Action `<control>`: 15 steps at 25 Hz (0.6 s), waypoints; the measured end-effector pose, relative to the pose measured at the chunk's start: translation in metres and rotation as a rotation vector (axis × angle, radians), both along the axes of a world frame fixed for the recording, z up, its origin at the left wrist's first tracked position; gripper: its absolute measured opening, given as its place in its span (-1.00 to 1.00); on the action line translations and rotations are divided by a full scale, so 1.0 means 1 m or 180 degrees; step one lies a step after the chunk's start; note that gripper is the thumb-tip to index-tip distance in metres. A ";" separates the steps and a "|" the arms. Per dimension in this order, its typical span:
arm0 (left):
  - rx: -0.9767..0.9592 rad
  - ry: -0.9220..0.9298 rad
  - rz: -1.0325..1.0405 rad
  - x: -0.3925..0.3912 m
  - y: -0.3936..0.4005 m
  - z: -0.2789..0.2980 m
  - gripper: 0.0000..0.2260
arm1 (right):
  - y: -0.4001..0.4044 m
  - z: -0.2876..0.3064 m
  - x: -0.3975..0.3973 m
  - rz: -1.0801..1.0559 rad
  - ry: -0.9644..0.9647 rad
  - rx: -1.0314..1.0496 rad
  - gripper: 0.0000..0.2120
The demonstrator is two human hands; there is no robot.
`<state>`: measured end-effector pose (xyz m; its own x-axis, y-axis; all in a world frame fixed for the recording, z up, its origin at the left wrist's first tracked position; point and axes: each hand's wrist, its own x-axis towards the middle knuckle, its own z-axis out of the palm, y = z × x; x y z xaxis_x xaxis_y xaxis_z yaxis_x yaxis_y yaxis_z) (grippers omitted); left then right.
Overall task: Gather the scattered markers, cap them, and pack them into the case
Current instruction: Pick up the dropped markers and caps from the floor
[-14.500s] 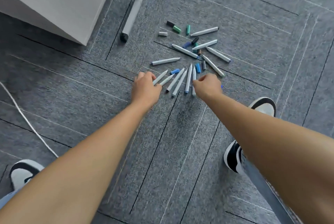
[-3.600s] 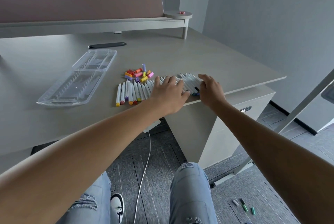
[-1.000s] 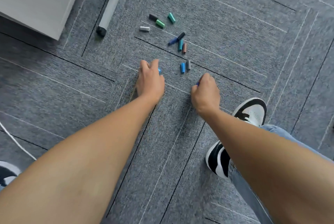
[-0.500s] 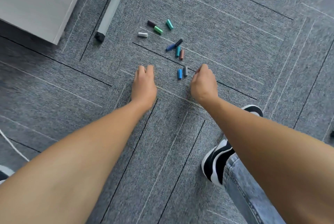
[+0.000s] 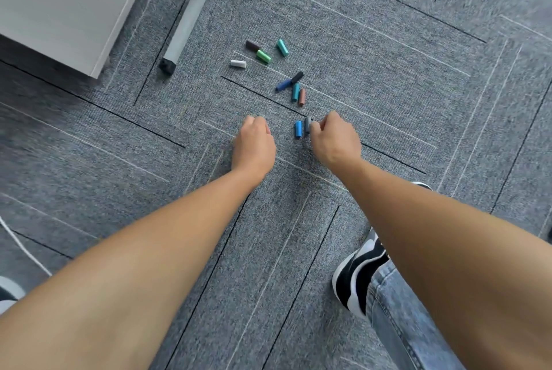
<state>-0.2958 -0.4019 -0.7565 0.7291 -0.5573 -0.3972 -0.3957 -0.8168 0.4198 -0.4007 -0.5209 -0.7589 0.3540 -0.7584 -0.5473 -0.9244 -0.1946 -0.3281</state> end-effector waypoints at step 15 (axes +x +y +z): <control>0.0020 0.0118 -0.0262 -0.018 -0.032 0.003 -0.76 | -0.053 0.000 0.003 0.0297 0.0031 0.0026 -0.64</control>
